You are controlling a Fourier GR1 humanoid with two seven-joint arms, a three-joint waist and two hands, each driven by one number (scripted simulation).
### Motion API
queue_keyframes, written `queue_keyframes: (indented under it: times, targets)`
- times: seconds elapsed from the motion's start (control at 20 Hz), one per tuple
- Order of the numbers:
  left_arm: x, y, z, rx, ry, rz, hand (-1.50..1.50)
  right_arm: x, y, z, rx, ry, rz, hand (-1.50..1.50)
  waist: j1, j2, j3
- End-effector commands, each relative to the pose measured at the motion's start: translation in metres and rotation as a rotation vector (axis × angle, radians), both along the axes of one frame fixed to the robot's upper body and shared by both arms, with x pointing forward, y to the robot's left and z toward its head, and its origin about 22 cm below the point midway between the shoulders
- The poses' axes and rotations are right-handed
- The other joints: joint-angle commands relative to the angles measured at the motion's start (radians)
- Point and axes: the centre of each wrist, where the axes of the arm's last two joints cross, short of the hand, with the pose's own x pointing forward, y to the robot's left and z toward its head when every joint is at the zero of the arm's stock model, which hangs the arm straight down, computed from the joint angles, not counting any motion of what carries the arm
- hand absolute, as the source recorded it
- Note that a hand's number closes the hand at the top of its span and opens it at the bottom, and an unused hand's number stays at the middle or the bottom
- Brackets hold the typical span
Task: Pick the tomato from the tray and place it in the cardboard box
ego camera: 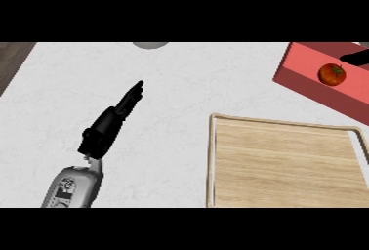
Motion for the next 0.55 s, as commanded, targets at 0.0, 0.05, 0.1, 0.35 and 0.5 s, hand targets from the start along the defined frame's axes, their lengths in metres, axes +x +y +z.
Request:
queue_keyframes:
  times: [0.0, 0.05, 0.1, 0.35, 0.5]
  targets:
    - [-0.011, -0.006, 0.002, -0.005, -0.007, 0.003, 0.0, -0.008, -0.018, -0.001, 0.106, -0.139, 0.005, -1.5, 0.002, -0.004, 0.001]
    - [-0.002, -0.01, 0.001, -0.016, 0.002, -0.013, 0.0, -0.013, -0.022, -0.016, 0.125, -0.192, -0.009, -1.5, 0.0, 0.004, 0.002]
    - [0.001, -0.007, -0.004, 0.0, 0.004, 0.007, 0.0, -0.009, -0.013, -0.012, 0.151, -0.267, -0.005, -1.5, -0.02, -0.005, 0.001]
    - [-0.001, 0.004, 0.005, 0.011, 0.001, 0.015, 0.0, -0.027, -0.048, 0.002, 0.298, -0.557, -0.055, -1.5, -0.021, -0.006, 0.003]
    - [0.002, 0.021, 0.006, -0.002, -0.01, 0.021, 0.0, -0.045, -0.075, 0.007, 0.366, -0.607, -0.065, -1.5, -0.027, -0.01, 0.0]
